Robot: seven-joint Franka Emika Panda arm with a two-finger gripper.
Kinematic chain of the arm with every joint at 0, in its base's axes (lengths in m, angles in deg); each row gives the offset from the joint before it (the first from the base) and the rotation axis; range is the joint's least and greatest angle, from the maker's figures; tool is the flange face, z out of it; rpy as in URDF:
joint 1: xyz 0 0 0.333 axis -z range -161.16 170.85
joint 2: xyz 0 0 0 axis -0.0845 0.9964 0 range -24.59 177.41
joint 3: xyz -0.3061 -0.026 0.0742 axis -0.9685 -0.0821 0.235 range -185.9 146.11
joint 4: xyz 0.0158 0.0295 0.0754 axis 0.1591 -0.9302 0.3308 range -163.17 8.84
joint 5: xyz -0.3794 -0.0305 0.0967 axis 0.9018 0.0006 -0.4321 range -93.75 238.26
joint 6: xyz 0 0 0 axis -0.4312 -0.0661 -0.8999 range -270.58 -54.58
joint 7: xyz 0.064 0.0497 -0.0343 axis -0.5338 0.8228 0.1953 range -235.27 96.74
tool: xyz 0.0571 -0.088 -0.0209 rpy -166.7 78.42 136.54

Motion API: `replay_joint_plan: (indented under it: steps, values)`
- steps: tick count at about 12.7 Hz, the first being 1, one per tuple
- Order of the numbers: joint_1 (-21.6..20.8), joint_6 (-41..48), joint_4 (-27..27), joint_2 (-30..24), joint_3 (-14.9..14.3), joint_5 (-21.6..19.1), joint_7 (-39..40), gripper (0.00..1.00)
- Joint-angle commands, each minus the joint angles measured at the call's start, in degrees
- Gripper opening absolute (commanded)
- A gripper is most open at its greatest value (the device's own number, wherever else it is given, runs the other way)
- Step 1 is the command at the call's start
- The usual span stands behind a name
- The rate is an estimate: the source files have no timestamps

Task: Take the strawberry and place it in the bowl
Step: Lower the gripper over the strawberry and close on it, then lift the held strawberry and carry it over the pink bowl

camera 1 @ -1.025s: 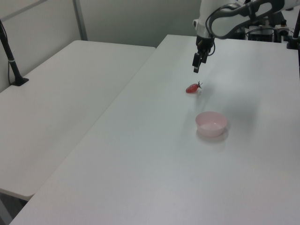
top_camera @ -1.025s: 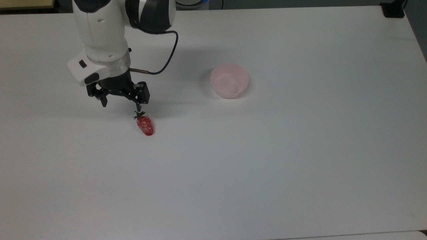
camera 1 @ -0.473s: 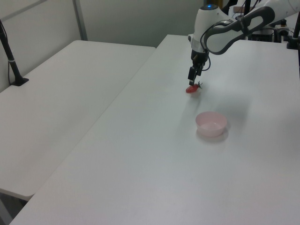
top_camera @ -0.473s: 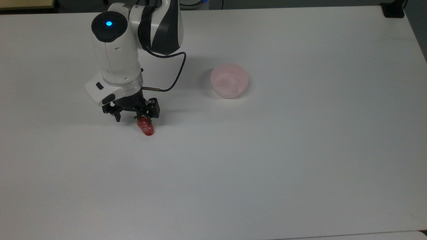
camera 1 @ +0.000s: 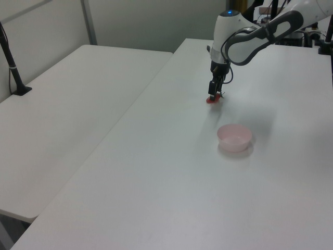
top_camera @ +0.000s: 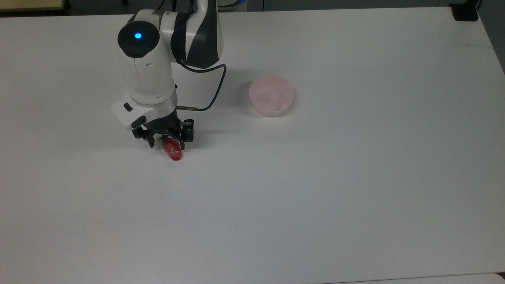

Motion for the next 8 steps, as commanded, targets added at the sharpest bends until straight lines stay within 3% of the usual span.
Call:
replay_joint_plan:
  steps: [1, 3, 4, 8]
  values:
    - [-0.2, -1.1, -1.2, 0.3, 0.8, 1.0, -1.5, 0.72]
    - [-0.3, -1.0, -1.1, 0.2, 0.8, 1.1, -2.3, 0.53]
    - [-0.2, -0.9, -1.1, -0.1, 0.8, 1.1, -2.3, 0.49]
    - [-0.2, 0.6, -1.1, -2.9, 2.1, 1.0, -2.4, 0.48]
